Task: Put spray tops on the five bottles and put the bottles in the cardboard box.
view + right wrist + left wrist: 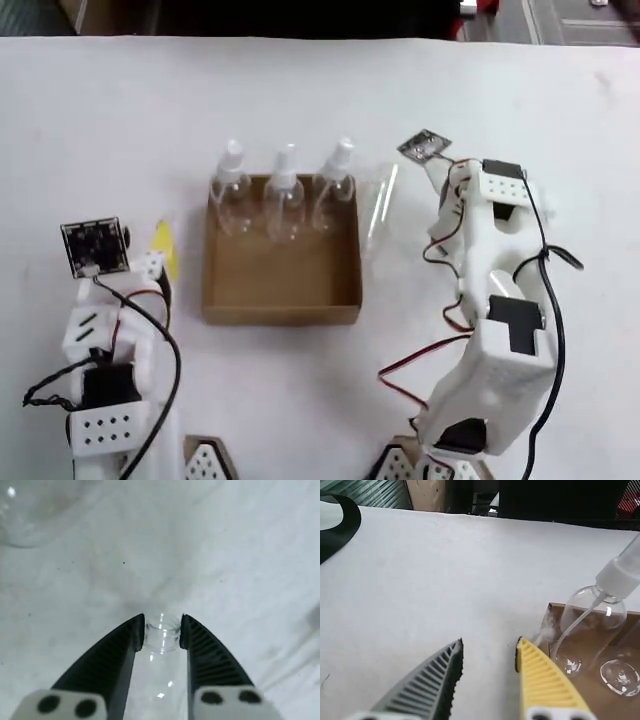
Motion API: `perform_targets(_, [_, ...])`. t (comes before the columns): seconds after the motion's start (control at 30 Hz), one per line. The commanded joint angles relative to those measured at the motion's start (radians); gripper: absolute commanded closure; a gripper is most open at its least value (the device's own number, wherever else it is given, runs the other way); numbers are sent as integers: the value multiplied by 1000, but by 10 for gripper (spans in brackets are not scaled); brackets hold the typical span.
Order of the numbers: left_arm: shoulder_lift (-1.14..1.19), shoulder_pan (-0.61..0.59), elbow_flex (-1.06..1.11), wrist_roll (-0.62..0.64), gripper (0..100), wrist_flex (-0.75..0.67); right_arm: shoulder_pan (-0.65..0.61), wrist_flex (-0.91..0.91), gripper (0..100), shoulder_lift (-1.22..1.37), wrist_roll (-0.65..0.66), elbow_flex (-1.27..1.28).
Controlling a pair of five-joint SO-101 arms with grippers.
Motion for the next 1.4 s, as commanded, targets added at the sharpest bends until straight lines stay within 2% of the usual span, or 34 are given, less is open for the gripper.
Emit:
perform_targets(0.0, [-18,5,-6,-8,835,-26,8,-16,985,-64,14,-17])
perform_targets(0.27, [-18,5,-6,-8,835,-26,7,1,979,-68,9,-44])
perform_targets(0.4, [-18,5,-6,-9,835,-26,7,125,979,-147,8,-123])
perform_targets(0.63, [-18,5,-6,-9,835,-26,-25,366,982,-478,8,-199])
perform_targets(0.83, [-18,-22,-6,-8,835,-26,-131,475,982,-809,-12,-158])
perform_targets(1.0, [-18,-21,-6,-8,835,-26,-251,318,982,-1075,-176,78])
perform_targets(1.23, [-18,-21,-5,-8,835,-26,-377,-111,983,-1492,-474,491])
perform_targets(1.37, [-18,-19,-5,-8,835,-26,-509,-234,983,-1681,-537,667])
